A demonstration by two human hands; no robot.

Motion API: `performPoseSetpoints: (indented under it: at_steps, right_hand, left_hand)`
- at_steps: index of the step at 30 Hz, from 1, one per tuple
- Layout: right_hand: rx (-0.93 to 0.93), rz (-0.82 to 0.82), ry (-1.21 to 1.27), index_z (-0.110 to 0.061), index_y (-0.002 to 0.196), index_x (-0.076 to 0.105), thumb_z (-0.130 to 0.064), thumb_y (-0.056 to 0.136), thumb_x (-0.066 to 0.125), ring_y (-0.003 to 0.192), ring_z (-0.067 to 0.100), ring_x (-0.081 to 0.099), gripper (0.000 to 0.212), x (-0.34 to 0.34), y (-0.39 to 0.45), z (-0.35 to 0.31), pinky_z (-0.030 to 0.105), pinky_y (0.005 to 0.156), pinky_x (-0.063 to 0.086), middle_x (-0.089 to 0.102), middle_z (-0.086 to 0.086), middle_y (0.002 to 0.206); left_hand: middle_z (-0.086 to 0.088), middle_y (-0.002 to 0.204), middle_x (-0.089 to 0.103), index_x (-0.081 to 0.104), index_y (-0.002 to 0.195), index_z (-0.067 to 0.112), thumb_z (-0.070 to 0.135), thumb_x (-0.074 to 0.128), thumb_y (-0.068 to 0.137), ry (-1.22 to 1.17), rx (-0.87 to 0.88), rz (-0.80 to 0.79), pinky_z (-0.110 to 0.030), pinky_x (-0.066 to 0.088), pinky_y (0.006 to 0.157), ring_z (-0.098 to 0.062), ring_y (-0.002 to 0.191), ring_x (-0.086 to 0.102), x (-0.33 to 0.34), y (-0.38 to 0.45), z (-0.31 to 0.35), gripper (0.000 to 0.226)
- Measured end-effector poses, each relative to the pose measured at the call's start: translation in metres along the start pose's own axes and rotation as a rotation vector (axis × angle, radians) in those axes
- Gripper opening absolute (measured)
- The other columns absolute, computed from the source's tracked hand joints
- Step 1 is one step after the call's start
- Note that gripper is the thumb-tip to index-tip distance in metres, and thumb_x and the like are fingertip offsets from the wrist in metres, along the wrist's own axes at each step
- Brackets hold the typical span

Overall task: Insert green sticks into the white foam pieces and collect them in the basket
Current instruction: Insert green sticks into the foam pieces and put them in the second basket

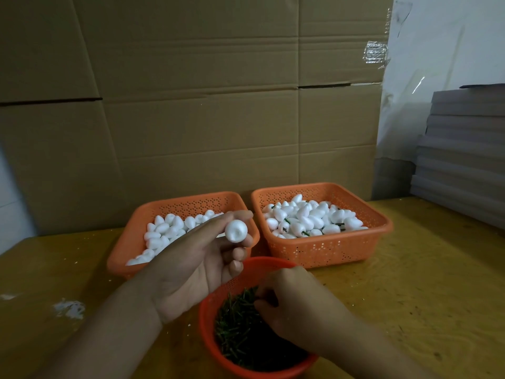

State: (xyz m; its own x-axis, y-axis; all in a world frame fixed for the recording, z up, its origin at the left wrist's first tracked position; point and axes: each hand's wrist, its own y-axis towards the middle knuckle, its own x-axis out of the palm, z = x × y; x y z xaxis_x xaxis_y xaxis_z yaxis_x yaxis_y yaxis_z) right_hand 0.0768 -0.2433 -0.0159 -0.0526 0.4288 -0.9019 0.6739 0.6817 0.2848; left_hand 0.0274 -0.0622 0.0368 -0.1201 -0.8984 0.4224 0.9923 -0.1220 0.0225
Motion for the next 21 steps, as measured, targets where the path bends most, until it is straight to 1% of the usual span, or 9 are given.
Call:
performPoseSetpoints:
  at_steps: [3,5,9,12,14,16,18,19,21]
  right_hand:
    - [0.008,-0.003,0.043,-0.014,0.085,0.066,-0.031,0.088,0.060,0.070,0.016,0.061,0.019,-0.0012,-0.0003,0.0011,0.037,0.069,0.053,0.068,0.001,0.077]
    - [0.014,0.008,0.068,-0.016,0.085,0.066,-0.031,0.088,0.059,0.070,0.015,0.060,0.017,-0.0024,-0.0009,0.0010,0.035,0.068,0.052,0.067,-0.001,0.078]
    - [0.027,0.029,0.164,-0.020,0.082,0.052,-0.031,0.089,0.048,0.072,0.018,0.056,0.015,-0.0024,-0.0023,-0.0002,0.041,0.069,0.048,0.060,-0.003,0.078]
    - [0.040,0.025,0.231,-0.020,0.084,0.053,-0.026,0.093,0.044,0.074,0.019,0.057,0.014,-0.0023,-0.0029,-0.0016,0.044,0.073,0.048,0.062,-0.003,0.080]
    - [0.030,0.039,0.251,-0.021,0.087,0.057,-0.020,0.094,0.045,0.072,0.017,0.057,0.014,-0.0028,-0.0033,-0.0020,0.041,0.070,0.048,0.063,-0.005,0.080]
    - [0.031,0.067,0.266,-0.021,0.090,0.059,-0.013,0.093,0.046,0.063,0.012,0.054,0.016,-0.0042,-0.0037,-0.0013,0.036,0.062,0.047,0.062,-0.005,0.075]
    - [0.055,0.086,0.324,-0.025,0.100,0.060,-0.008,0.090,0.046,0.056,0.007,0.054,0.024,-0.0061,-0.0039,-0.0005,0.022,0.051,0.040,0.061,-0.009,0.070]
    - [0.067,0.087,0.359,-0.027,0.107,0.060,-0.007,0.089,0.045,0.056,0.006,0.057,0.030,-0.0072,-0.0041,-0.0005,0.018,0.049,0.039,0.063,-0.009,0.070]
    - [0.088,0.082,0.412,-0.029,0.111,0.059,-0.006,0.089,0.045,0.056,0.010,0.061,0.035,-0.0088,-0.0042,0.0006,0.021,0.047,0.042,0.068,-0.005,0.073]
  left_hand:
    - [-0.007,0.087,0.069,0.079,0.091,0.015,0.034,0.061,0.091,-0.005,0.007,0.036,-0.022,0.056,0.058,-0.010,0.065,0.062,0.0008,-0.0001,-0.0004,0.026]
    - [-0.009,0.089,0.069,0.078,0.090,0.011,0.034,0.062,0.090,0.000,0.024,0.052,-0.022,0.057,0.060,-0.010,0.068,0.064,-0.0001,-0.0002,-0.0002,0.028]
    - [-0.013,0.094,0.070,0.077,0.094,0.008,0.028,0.064,0.089,-0.023,0.040,0.061,-0.023,0.059,0.062,-0.011,0.071,0.066,-0.0020,-0.0008,0.0031,0.025]
    - [-0.011,0.093,0.071,0.080,0.090,0.011,0.027,0.065,0.087,-0.011,0.045,0.070,-0.022,0.059,0.062,-0.010,0.071,0.067,-0.0020,-0.0020,0.0053,0.022]
    - [-0.010,0.091,0.071,0.080,0.089,0.013,0.027,0.067,0.084,-0.012,0.040,0.076,-0.022,0.058,0.062,-0.010,0.072,0.067,-0.0022,-0.0024,0.0058,0.020]
    - [-0.010,0.091,0.071,0.080,0.090,0.013,0.026,0.067,0.084,-0.033,0.030,0.081,-0.023,0.059,0.062,-0.011,0.073,0.067,-0.0032,-0.0022,0.0054,0.019]
    - [-0.011,0.092,0.071,0.080,0.093,0.012,0.024,0.067,0.085,-0.050,0.024,0.089,-0.023,0.059,0.062,-0.013,0.073,0.068,-0.0043,-0.0016,0.0051,0.020]
    - [-0.012,0.093,0.071,0.080,0.094,0.012,0.024,0.067,0.085,-0.053,0.023,0.095,-0.024,0.059,0.062,-0.013,0.073,0.068,-0.0047,-0.0013,0.0050,0.020]
    - [-0.013,0.093,0.071,0.079,0.095,0.010,0.024,0.069,0.084,-0.058,0.022,0.106,-0.024,0.059,0.061,-0.013,0.072,0.068,-0.0048,-0.0008,0.0048,0.020]
